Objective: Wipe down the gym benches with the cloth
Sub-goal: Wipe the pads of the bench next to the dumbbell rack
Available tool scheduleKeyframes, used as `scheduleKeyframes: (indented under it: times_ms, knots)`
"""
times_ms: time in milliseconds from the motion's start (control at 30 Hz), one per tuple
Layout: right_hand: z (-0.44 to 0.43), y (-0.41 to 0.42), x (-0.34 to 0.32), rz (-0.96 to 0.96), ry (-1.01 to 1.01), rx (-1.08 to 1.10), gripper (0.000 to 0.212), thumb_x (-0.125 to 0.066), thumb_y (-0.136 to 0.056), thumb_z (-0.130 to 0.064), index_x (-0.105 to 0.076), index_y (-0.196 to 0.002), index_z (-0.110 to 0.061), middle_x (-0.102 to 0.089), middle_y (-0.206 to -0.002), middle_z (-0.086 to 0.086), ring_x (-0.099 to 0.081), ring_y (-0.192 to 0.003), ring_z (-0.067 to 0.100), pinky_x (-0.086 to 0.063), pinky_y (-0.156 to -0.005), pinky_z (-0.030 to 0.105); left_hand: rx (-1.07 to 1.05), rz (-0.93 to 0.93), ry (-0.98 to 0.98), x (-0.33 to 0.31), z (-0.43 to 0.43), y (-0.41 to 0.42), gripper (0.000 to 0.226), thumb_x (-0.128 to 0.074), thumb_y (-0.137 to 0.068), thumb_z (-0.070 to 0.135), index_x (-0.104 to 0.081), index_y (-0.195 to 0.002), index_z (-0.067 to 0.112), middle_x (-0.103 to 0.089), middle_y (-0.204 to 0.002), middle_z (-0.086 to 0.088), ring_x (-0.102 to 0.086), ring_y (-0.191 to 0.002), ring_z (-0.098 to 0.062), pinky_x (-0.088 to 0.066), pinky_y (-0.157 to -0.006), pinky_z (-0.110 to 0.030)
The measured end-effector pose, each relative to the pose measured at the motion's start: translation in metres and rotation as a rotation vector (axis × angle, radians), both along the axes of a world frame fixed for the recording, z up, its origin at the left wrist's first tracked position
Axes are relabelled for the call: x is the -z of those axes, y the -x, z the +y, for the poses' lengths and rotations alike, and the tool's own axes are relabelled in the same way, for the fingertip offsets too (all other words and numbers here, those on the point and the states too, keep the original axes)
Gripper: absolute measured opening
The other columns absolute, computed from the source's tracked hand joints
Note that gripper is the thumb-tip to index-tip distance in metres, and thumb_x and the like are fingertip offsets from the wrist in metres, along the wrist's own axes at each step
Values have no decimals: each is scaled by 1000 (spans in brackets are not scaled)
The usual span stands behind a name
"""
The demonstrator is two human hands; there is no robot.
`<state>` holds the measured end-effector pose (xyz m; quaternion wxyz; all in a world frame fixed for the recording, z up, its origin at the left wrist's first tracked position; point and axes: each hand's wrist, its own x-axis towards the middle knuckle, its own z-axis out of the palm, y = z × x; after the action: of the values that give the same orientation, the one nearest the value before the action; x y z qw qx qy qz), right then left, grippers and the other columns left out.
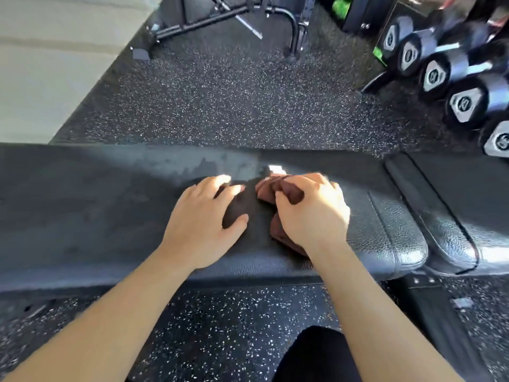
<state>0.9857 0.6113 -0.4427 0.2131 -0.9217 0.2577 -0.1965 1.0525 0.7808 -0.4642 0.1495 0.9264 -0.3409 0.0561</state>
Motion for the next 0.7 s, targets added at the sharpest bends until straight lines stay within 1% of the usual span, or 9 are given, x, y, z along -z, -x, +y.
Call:
scheduleKeyframes:
  times_ms: [67,100,167,233,300,400,467,600,700]
  knots:
    - [-9,-26,-6,149,-19,-53,20,-50,-82,-40,-64,-96,-37,-59,-113,-11,-47,-116,22,-43,-96,43,-7,-12,17,1,1,0,55,-40,-82,54,-48,-130,29,-44,-139,1,-38,-128,-20,-30,-105,-37]
    - [-12,-35,-9,192,-33,-81,23,-48,-82,-38,-65,-98,-35,-59,-114,-8,-48,-117,23,-43,-97,43,-5,-13,23,1,1,0,55,-38,-82,55,-49,-130,30,-44,-139,2,-39,-128,-20,-30,-105,-38]
    - [-14,-38,-12,197,-67,-113,22,-47,-82,-35,-65,-96,-32,-60,-114,-5,-51,-114,25,-45,-95,42,2,-9,30,1,0,-1,55,-39,-81,56,-48,-130,31,-44,-139,2,-39,-128,-20,-30,-105,-38]
    - [-9,-24,-13,153,-78,-135,18,-50,-81,-35,-64,-92,-37,-60,-114,-7,-51,-112,24,-46,-93,42,2,-11,33,1,1,-1,54,-43,-82,54,-48,-130,30,-43,-139,2,-38,-129,-20,-29,-106,-39]
    - [1,2,-10,86,-50,-133,18,-55,-81,-38,-65,-96,-38,-59,-113,-9,-49,-112,23,-46,-90,42,-1,-14,34,1,2,-2,52,-47,-83,52,-48,-130,30,-44,-139,2,-38,-129,-20,-29,-105,-39]
    - [23,41,-1,-36,24,-104,14,-60,-78,-39,-66,-91,-36,-58,-105,-10,-52,-103,23,-48,-79,40,4,-11,27,1,1,-1,53,-48,-83,51,-47,-131,28,-43,-141,0,-36,-131,-21,-28,-106,-40]
    - [41,61,8,-121,73,-88,11,-63,-76,-36,-67,-87,-34,-59,-107,-9,-54,-101,25,-47,-76,40,7,0,30,1,1,-1,53,-49,-85,50,-47,-132,27,-42,-142,0,-35,-132,-22,-27,-107,-40]
    - [54,82,20,-223,128,-109,16,-66,-76,-32,-68,-91,-35,-62,-115,-9,-54,-109,24,-42,-79,38,16,31,36,-1,3,2,51,-47,-88,47,-45,-134,27,-39,-145,-1,-33,-134,-23,-25,-109,-40]
    - [39,92,22,-236,151,-138,18,-68,-77,-33,-68,-94,-35,-62,-117,-10,-53,-111,23,-44,-81,40,24,37,30,0,4,4,50,-44,-90,46,-43,-136,27,-36,-148,0,-29,-137,-21,-22,-111,-40]
